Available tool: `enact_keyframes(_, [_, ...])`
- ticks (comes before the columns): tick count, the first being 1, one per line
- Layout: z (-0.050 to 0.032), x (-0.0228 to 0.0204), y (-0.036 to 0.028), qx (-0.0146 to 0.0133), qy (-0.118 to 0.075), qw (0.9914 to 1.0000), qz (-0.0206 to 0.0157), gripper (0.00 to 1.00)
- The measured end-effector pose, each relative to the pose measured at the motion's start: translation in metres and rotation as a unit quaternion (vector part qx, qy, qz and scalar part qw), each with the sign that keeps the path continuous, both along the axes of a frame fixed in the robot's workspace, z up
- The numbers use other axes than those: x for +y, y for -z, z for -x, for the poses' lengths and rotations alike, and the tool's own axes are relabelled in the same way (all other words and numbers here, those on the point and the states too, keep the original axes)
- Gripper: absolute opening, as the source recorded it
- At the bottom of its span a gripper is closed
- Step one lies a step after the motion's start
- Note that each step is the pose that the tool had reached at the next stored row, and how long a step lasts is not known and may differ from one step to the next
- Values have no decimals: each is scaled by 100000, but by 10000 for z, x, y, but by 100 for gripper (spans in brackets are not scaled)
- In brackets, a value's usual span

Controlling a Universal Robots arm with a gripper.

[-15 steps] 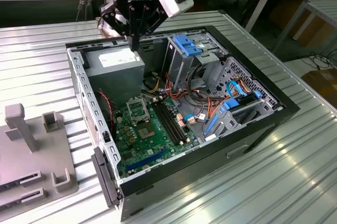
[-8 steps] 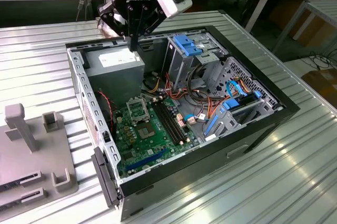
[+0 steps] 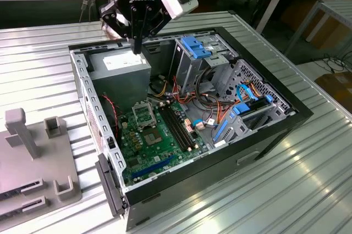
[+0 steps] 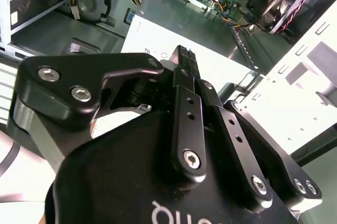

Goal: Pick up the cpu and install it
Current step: 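Reach for the cpu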

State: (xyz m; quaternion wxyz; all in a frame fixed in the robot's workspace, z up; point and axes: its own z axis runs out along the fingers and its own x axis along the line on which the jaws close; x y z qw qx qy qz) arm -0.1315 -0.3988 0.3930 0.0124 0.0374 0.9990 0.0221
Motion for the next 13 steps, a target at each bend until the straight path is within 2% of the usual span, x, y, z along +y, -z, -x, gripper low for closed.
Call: enact_keyframes(13, [55,0,4,29,-2,100000,1,11])
